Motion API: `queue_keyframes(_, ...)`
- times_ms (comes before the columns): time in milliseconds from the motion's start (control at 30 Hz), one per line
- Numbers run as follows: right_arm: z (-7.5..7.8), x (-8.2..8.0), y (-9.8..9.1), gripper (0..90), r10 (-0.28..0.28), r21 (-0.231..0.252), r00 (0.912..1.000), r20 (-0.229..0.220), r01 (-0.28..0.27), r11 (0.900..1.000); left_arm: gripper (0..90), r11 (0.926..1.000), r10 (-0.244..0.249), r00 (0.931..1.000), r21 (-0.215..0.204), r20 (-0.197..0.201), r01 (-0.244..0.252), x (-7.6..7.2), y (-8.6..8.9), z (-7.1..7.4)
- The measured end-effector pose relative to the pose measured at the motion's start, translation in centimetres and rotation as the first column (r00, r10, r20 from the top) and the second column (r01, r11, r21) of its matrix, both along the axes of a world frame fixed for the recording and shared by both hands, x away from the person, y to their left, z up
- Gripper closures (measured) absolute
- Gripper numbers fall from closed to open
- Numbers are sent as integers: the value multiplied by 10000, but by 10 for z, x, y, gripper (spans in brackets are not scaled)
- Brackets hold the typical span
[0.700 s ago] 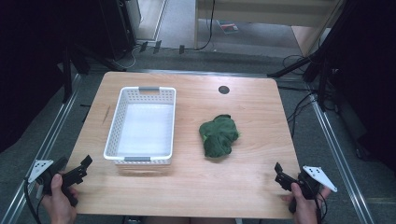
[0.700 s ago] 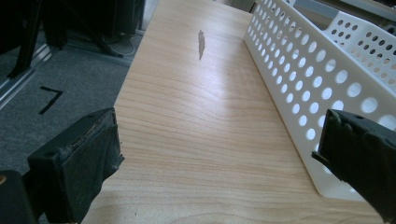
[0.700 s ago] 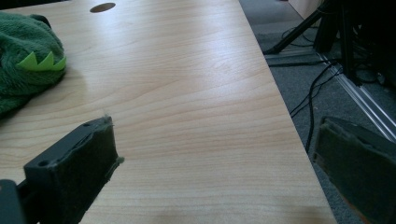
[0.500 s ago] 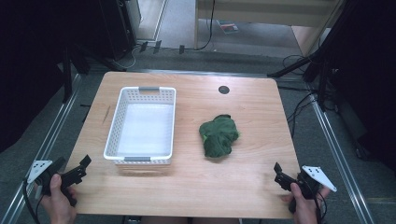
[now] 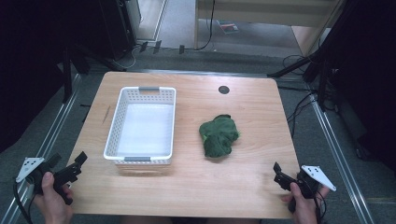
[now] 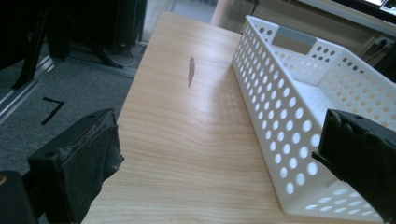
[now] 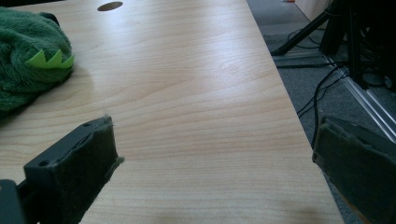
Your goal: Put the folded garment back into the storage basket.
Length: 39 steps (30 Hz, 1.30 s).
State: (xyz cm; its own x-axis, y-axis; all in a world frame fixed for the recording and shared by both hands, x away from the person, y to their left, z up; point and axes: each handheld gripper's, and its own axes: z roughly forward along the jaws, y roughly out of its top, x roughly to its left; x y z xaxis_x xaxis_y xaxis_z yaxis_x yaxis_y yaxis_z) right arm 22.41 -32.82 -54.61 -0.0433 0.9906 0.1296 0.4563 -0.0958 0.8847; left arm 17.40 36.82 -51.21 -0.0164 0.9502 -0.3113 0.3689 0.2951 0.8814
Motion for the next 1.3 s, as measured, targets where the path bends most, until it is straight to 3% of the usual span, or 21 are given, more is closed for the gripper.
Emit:
queue_keyframes(300,0,0,0,0,43,33,10000,-7,-43,10000,0,9984,-533,9986,-192,53,534,1,-12,22)
queue_keyframes(700,0,2,2,0,0,-3,10000,-89,0,10000,0,9968,-795,9963,-146,-323,791,15,-28,33)
queue_keyframes(1133,0,2,2,0,3,19,10000,-90,-3,10000,0,9849,-1727,9849,-150,-155,1725,39,-71,49)
queue_keyframes(1300,0,2,3,0,34,-10,9999,-94,-34,10000,0,9771,-2126,9770,-2,-145,2127,48,-90,55)
